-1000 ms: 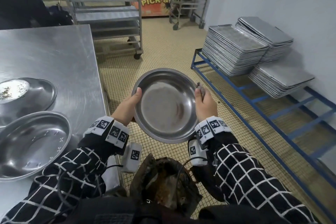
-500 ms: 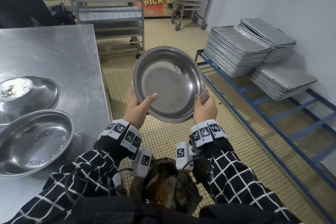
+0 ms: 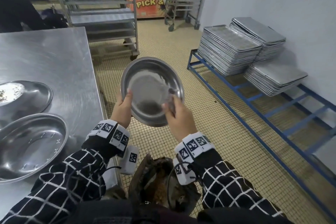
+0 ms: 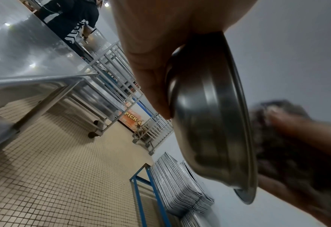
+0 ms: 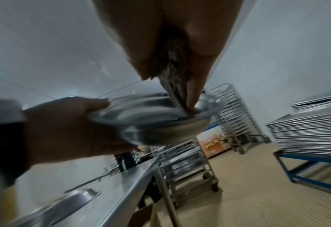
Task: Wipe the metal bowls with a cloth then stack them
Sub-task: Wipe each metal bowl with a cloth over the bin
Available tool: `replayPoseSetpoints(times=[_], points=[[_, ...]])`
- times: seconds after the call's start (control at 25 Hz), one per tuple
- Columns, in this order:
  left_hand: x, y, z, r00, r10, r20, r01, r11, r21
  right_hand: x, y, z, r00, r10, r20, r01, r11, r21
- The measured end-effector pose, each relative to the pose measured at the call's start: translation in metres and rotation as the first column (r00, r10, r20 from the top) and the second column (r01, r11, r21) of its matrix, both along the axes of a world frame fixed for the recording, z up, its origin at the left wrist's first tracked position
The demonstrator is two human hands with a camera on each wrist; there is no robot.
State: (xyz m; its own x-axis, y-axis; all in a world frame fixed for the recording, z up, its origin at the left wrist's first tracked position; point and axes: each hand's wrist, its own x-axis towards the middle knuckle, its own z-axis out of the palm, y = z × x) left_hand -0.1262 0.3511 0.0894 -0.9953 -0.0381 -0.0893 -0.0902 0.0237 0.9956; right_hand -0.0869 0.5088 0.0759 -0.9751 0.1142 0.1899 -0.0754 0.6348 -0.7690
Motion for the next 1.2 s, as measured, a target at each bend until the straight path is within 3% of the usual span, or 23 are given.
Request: replayPoseSetpoints(times=[0.08,0.16,0.24,0.32,0.36,0.4,0.44,0.52,0.56,0.64,0.76,0.84,0.92,1.0,1.08,1.16,1.2], points=[[0.002,0.005,0.002,0.999,-0.05,-0.001,0.05,0.999,0.0,0.002,-0.021,-0.006,0.968,0.249,0.028,-0.251,0.961,0.118],[0.001,0.006,0.007,0.998,-0.069,-0.006,0.069,0.998,0.0,0.005,-0.031,-0.017,0.93,0.364,0.057,-0.367,0.907,0.206],[-0.006,-0.001,0.009,0.998,-0.057,-0.034,0.056,0.998,-0.014,0.006,-0.023,-0.024,0.935,0.343,0.089,-0.35,0.855,0.383],[-0.009,-0.008,0.009,0.995,-0.086,-0.06,0.085,0.996,-0.017,0.005,-0.006,-0.03,0.956,0.272,0.112,-0.277,0.708,0.649],[-0.01,-0.01,0.008,0.993,-0.107,-0.058,0.106,0.994,-0.024,0.003,0.003,-0.033,0.962,0.24,0.13,-0.26,0.659,0.706],[-0.008,-0.01,0.007,0.99,-0.124,-0.059,0.122,0.991,-0.048,0.002,0.008,-0.034,0.964,0.225,0.144,-0.261,0.671,0.694],[-0.007,-0.009,0.005,0.991,-0.124,-0.055,0.12,0.99,-0.07,0.003,0.006,-0.032,0.959,0.241,0.147,-0.28,0.741,0.61],[-0.002,-0.003,0.009,0.99,-0.119,-0.073,0.111,0.988,-0.105,0.008,-0.015,-0.024,0.945,0.32,0.07,-0.326,0.906,0.27],[0.0,0.0,0.012,0.989,-0.12,-0.09,0.111,0.989,-0.097,0.011,-0.028,-0.02,0.94,0.341,0.014,-0.339,0.93,0.142],[-0.003,-0.001,0.011,0.989,-0.102,-0.109,0.096,0.994,-0.06,0.018,-0.048,-0.015,0.938,0.344,-0.046,-0.34,0.938,0.07],[-0.012,-0.012,0.009,0.99,-0.111,-0.082,0.104,0.991,-0.083,0.021,-0.034,-0.025,0.939,0.342,0.017,-0.335,0.907,0.254],[-0.013,-0.018,0.006,0.987,-0.145,-0.069,0.139,0.986,-0.091,0.019,-0.006,-0.034,0.949,0.305,0.075,-0.3,0.809,0.506],[-0.01,-0.018,0.003,0.981,-0.184,-0.062,0.176,0.978,-0.115,0.009,0.024,-0.04,0.972,0.172,0.16,-0.235,0.693,0.682],[-0.006,-0.013,0.002,0.978,-0.202,-0.048,0.194,0.97,-0.146,-0.004,0.048,-0.042,0.981,0.001,0.195,-0.14,0.701,0.7],[-0.002,-0.011,0.002,0.975,-0.221,0.001,0.219,0.965,-0.146,-0.015,0.06,-0.039,0.984,-0.114,0.139,0.016,0.824,0.566],[-0.002,-0.009,0.001,0.968,-0.241,0.075,0.248,0.963,-0.103,-0.021,0.059,-0.03,0.977,-0.2,0.08,0.174,0.951,0.257],[-0.002,-0.01,0.001,0.964,-0.248,0.1,0.256,0.963,-0.083,-0.022,0.057,-0.024,0.971,-0.233,0.056,0.229,0.97,0.083]])
